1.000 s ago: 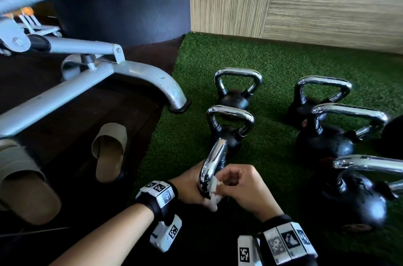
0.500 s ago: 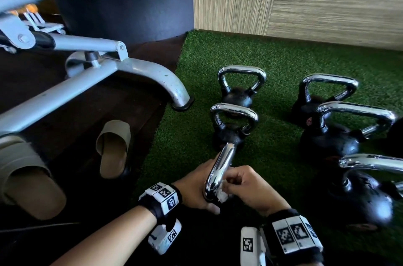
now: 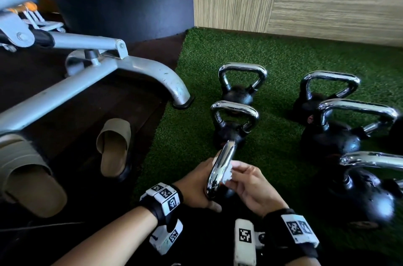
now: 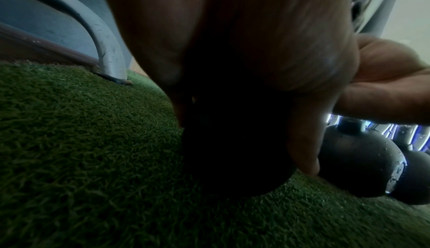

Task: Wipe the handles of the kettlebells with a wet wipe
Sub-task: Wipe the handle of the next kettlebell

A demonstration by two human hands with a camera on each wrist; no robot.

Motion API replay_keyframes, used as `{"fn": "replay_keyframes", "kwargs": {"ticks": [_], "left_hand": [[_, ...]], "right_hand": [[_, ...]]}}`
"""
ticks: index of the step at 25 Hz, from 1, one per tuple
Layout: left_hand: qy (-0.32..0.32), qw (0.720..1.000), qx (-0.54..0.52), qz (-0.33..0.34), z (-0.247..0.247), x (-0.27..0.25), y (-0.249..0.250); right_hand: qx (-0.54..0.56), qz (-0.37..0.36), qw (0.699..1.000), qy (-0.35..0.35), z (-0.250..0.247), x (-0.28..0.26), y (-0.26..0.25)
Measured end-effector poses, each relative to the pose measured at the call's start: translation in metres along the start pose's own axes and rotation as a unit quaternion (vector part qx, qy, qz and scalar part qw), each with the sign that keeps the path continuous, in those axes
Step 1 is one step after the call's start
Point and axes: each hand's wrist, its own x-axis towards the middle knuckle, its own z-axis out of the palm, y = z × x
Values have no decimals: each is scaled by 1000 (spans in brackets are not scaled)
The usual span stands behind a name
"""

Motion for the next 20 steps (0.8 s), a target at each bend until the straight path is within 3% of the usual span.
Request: {"fn": "replay_keyframes", "kwargs": {"ticks": [5,10,14,17,20], "left_hand": [[13,1000,-2,8,1,0,1],[12,1000,-4,19,1,-1,4],[9,1000,-5,14,1,-5,3],[11,1000,-1,-2,2,-5,1],[10,1000,10,-8,5,-3,-2]], "right_hand": [[23,11,999,25,5,3,4],[63,-87,982,154,8,13,1],[-55,-136,972,184,14,7,3],[-215,-185,911,299,19,12,2],[-334,-187,842,379,22,13,3]]}}
